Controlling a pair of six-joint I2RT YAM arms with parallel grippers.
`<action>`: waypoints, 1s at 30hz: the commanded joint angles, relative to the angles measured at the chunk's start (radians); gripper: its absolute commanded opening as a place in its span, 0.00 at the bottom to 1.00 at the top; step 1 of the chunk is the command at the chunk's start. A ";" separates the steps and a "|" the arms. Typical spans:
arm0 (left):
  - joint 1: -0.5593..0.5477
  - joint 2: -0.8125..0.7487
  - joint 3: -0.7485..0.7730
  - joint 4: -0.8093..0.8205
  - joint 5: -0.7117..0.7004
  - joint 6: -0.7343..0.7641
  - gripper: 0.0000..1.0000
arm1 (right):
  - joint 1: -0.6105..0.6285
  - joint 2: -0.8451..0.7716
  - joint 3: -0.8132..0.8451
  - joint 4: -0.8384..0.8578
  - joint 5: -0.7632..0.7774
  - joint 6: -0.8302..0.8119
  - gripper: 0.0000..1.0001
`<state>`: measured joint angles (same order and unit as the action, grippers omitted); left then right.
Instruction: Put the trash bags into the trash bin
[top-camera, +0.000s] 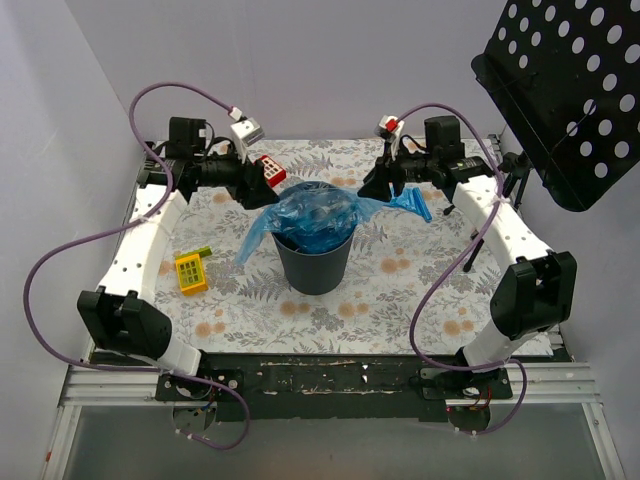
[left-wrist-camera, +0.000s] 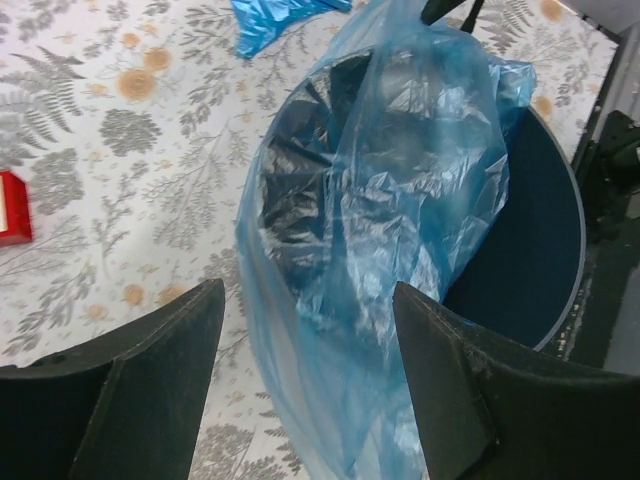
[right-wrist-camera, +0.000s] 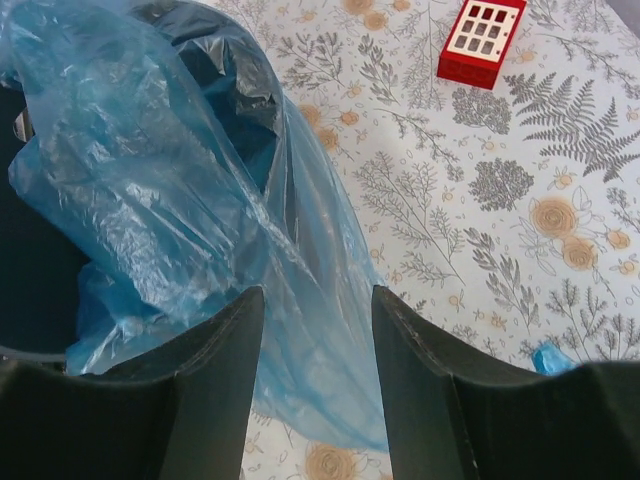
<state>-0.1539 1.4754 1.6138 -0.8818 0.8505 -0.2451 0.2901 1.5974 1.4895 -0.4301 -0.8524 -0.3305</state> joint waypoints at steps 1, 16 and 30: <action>-0.052 -0.010 0.035 0.078 0.052 -0.089 0.69 | 0.038 0.024 0.094 0.087 -0.025 0.015 0.56; -0.162 0.010 -0.031 0.018 -0.063 -0.031 0.43 | 0.064 0.018 0.048 0.048 -0.034 -0.022 0.29; -0.185 -0.001 -0.017 0.035 -0.062 -0.046 0.00 | 0.066 -0.034 0.032 0.093 -0.027 0.002 0.13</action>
<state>-0.3321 1.5105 1.5902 -0.8597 0.7731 -0.2775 0.3550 1.6276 1.5261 -0.3916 -0.8665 -0.3450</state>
